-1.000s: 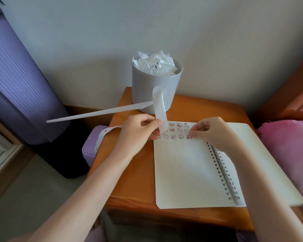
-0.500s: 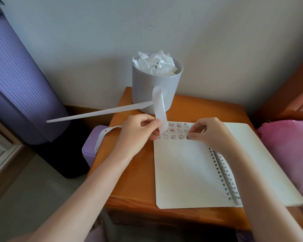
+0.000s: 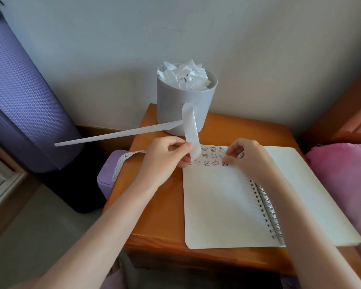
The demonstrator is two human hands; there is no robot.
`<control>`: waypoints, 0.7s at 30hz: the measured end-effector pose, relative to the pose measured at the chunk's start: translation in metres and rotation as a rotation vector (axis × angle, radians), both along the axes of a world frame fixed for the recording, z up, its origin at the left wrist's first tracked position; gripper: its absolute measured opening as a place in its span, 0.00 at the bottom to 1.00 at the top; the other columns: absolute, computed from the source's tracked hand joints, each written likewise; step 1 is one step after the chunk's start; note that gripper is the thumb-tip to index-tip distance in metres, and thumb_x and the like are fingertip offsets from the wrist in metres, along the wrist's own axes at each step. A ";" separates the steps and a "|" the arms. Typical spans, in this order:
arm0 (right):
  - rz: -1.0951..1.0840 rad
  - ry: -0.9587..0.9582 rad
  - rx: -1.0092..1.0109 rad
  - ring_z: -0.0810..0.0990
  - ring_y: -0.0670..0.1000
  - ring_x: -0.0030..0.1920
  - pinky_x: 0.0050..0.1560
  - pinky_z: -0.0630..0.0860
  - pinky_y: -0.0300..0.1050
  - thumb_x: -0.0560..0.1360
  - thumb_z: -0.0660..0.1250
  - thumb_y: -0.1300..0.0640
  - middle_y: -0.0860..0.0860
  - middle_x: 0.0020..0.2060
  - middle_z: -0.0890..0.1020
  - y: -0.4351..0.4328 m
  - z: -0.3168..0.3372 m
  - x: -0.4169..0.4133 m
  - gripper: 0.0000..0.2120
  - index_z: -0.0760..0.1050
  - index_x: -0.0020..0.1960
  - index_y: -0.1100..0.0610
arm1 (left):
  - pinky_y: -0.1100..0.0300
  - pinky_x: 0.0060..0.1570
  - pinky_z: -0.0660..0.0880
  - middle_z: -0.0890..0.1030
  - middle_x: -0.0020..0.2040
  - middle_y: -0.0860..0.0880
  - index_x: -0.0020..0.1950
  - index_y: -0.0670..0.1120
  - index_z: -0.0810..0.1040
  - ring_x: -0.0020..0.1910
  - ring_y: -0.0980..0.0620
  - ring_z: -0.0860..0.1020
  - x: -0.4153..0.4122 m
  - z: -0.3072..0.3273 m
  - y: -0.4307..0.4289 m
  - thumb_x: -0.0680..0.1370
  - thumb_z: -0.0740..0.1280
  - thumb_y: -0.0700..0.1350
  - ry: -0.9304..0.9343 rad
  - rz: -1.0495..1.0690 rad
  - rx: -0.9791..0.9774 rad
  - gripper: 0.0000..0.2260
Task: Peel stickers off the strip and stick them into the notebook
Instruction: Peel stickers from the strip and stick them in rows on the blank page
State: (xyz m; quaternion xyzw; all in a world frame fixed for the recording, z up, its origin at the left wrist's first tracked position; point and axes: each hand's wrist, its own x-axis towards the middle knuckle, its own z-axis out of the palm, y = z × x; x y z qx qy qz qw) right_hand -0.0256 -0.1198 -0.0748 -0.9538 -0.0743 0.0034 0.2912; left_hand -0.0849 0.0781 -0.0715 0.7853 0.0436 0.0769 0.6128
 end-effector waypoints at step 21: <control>0.351 0.019 0.551 0.81 0.43 0.38 0.43 0.75 0.45 0.71 0.72 0.61 0.47 0.38 0.84 0.033 0.019 -0.025 0.08 0.76 0.47 0.53 | 0.66 0.37 0.80 0.81 0.42 0.54 0.52 0.48 0.77 0.40 0.57 0.83 0.000 0.003 0.000 0.78 0.65 0.47 -0.065 0.023 -0.013 0.06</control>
